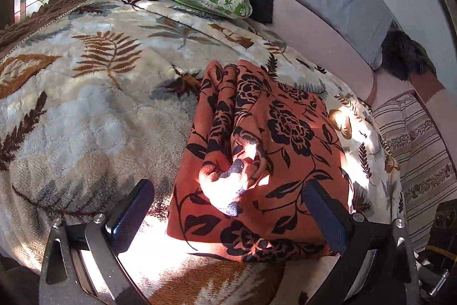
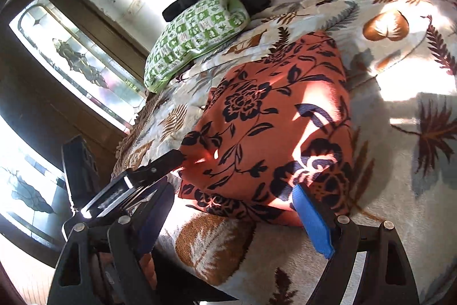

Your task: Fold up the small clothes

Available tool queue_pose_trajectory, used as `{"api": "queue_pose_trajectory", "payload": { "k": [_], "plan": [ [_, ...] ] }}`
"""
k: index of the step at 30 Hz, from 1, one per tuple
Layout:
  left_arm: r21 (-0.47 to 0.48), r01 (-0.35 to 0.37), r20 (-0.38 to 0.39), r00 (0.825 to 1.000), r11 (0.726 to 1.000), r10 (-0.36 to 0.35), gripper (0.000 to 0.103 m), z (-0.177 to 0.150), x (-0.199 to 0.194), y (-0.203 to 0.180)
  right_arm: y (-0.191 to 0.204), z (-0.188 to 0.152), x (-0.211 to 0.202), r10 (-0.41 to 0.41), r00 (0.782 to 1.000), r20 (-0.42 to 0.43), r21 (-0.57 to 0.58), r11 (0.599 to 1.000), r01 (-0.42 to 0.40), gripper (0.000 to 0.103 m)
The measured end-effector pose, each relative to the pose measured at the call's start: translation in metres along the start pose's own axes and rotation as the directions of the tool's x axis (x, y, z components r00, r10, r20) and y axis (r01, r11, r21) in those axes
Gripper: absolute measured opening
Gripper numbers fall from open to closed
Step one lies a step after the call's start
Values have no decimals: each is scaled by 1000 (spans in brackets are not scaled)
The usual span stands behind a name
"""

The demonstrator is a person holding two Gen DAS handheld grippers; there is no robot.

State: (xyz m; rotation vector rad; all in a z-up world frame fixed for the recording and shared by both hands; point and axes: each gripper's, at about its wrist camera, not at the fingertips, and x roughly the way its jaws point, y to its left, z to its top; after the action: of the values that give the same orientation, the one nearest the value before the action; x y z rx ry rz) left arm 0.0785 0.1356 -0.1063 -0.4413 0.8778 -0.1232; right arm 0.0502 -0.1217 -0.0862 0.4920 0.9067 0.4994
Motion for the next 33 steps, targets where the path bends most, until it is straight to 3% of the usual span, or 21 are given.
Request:
{"api": "queue_pose_trajectory", "payload": {
  "k": [1, 3, 4, 6, 7, 9, 11, 12, 14, 15, 17, 22, 24, 27, 29, 31, 33],
  "plan": [
    [10, -2, 5, 1000, 1000, 2, 92, 3, 2, -4, -4, 0, -4, 4, 1000, 5, 8, 1000, -4, 87],
    [33, 7, -60, 998, 999, -5, 33, 12, 15, -11, -13, -2, -10, 5, 1000, 15, 25, 1000, -5, 87],
    [18, 8, -95, 995, 1000, -7, 15, 16, 21, -10, -17, -3, -12, 7, 1000, 17, 40, 999, -8, 87],
    [14, 21, -37, 999, 1000, -20, 14, 21, 5, -12, -25, -4, -14, 10, 1000, 21, 71, 997, -11, 87],
    [41, 22, 35, 999, 999, -24, 14, 20, -16, -18, -27, -3, -15, 13, 1000, 23, 80, 997, -15, 87],
    [113, -1, 161, 987, 994, -17, 14, 10, -54, -32, -29, -4, -20, 16, 999, 38, 83, 996, -19, 87],
    [133, -48, 212, 977, 990, 19, 14, -11, -65, -32, -31, -3, -23, 16, 999, 46, 88, 996, -20, 87],
    [113, -66, 185, 982, 991, 44, 14, -21, -55, -24, -33, -3, -22, 17, 999, 45, 92, 996, -21, 87],
    [-3, -67, 6, 998, 998, 67, 15, -33, -9, 6, -35, -6, -16, 11, 1000, 27, 104, 994, -14, 87],
    [-50, -49, -52, 998, 998, 46, 15, -38, 7, 21, -36, -8, -12, 11, 1000, 11, 112, 994, -12, 87],
    [-66, -16, -27, 1000, 998, 15, 17, -34, 4, 26, -31, -10, -9, 6, 1000, -2, 94, 996, -6, 87],
    [-19, -12, 24, 1000, 1000, 13, 17, -25, -9, 21, -23, -8, -7, 7, 1000, -11, 65, 998, -6, 87],
    [-45, -18, -28, 999, 999, 17, 19, -30, 5, 31, -22, -10, -5, 3, 1000, -18, 55, 998, -2, 87],
    [-43, -6, -35, 999, 999, 5, 22, -28, -2, 29, -22, -10, -3, 8, 1000, -28, 63, 998, -6, 87],
    [-31, -30, -53, 998, 999, 28, 42, -25, -10, 25, -21, -9, -4, 10, 1000, -29, 53, 999, -9, 87],
    [-20, -38, -13, 999, 999, 38, 58, -19, -26, 21, -21, -7, -6, 24, 999, -30, 54, 998, -23, 87],
    [6, -44, 52, 998, 999, 44, 61, -7, -43, 17, -23, -5, -9, 28, 999, -21, 58, 998, -27, 87]
  ]
}}
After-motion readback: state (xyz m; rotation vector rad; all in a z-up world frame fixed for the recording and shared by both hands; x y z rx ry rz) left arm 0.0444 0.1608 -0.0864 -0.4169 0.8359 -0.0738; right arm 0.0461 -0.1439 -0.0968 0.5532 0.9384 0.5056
